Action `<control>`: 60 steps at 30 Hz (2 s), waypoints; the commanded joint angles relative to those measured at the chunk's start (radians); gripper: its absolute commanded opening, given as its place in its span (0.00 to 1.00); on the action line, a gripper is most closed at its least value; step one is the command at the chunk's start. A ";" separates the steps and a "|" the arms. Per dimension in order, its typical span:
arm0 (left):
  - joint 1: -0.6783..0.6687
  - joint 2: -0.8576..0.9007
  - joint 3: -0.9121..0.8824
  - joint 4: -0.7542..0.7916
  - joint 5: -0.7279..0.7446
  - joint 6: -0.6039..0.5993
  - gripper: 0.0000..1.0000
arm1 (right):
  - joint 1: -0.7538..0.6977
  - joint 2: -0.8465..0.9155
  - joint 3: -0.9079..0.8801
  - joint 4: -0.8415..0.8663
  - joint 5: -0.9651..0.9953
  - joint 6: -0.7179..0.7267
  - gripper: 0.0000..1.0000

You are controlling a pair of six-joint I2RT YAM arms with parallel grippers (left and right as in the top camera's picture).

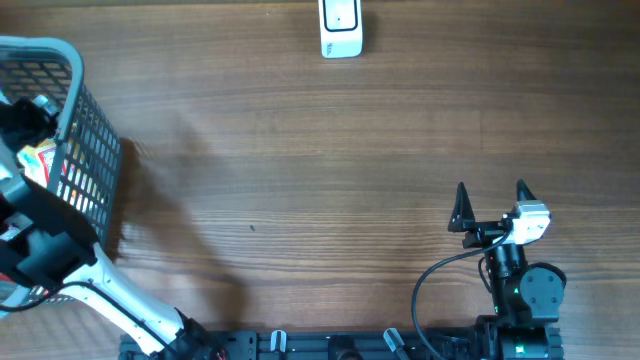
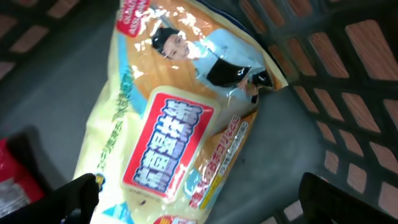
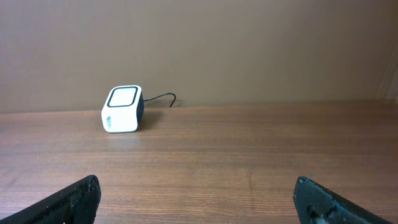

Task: Scan the item barcode
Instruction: 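Reach the left gripper into the grey basket toward the yellow snack bag, then lift the yellow snack bag out with the left gripper, drop it on table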

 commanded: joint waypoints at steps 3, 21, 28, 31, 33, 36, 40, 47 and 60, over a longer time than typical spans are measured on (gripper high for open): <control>-0.007 0.056 -0.028 0.013 -0.021 0.026 1.00 | -0.004 -0.006 -0.001 0.002 0.014 -0.003 1.00; -0.007 0.060 -0.375 0.240 -0.141 0.026 0.44 | -0.004 -0.006 -0.001 0.002 0.014 -0.003 1.00; -0.007 0.016 -0.304 0.148 -0.137 -0.013 0.04 | -0.004 -0.006 -0.001 0.002 0.014 -0.003 1.00; -0.007 -0.083 -0.195 0.087 -0.067 -0.047 0.04 | -0.004 -0.006 -0.001 0.002 0.014 -0.003 1.00; -0.007 -0.200 -0.121 0.073 0.032 -0.047 0.04 | -0.004 -0.006 -0.001 0.002 0.014 -0.003 1.00; -0.007 -0.445 -0.066 0.105 0.070 -0.055 0.04 | -0.004 -0.006 -0.001 0.002 0.014 -0.003 1.00; -0.012 -0.755 -0.066 0.146 0.073 -0.063 0.04 | -0.004 -0.006 -0.001 0.002 0.014 -0.003 1.00; -0.317 -1.037 -0.066 0.068 0.559 -0.246 0.04 | -0.004 -0.006 -0.001 0.002 0.014 -0.004 1.00; -1.044 -0.484 -0.339 -0.077 0.154 -0.394 0.04 | -0.004 -0.006 -0.001 0.002 0.014 -0.004 1.00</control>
